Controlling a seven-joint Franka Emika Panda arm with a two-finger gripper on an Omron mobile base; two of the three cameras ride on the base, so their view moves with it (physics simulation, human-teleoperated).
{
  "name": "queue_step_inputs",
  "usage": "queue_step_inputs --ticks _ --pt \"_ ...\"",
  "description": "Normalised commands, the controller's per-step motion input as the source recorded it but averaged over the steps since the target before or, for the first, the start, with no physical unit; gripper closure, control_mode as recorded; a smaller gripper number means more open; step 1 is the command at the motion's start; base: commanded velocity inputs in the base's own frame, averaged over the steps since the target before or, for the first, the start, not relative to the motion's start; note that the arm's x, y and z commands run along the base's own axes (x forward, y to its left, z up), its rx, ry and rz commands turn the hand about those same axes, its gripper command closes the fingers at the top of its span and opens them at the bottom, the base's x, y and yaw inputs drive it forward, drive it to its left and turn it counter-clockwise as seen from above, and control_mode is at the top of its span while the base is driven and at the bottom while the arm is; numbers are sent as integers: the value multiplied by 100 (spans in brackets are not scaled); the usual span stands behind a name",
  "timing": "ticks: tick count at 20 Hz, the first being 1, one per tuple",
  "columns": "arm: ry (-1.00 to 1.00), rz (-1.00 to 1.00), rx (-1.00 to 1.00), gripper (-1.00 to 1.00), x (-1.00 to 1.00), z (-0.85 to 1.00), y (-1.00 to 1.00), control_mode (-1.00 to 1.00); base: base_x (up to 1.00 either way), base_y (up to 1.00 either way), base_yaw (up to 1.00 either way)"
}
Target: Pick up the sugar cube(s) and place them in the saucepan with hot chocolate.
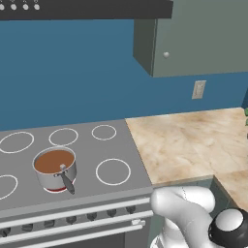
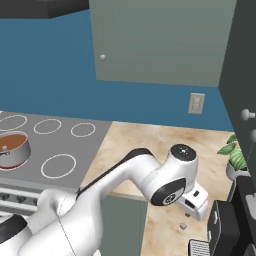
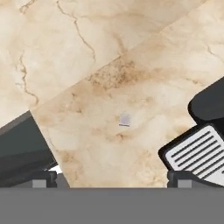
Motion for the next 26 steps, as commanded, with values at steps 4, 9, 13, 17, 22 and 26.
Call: queue_step_inputs --ticks 4,9,13,17,22,26 --pt "5 0 0 -100 11 -65 0 -100 0 0 0" --pt "8 0 -1 -100 12 -58 0 -100 0 0 0" --pt "6 0 0 -100 22 -49 -1 -100 0 0 0" --pt "1 4 0 -100 22 -31 -26 -100 0 0 0" --pt "0 6 0 -100 28 -23 -37 -100 0 0 0" --pt "0 6 0 -100 26 -16 -27 -100 0 0 0"
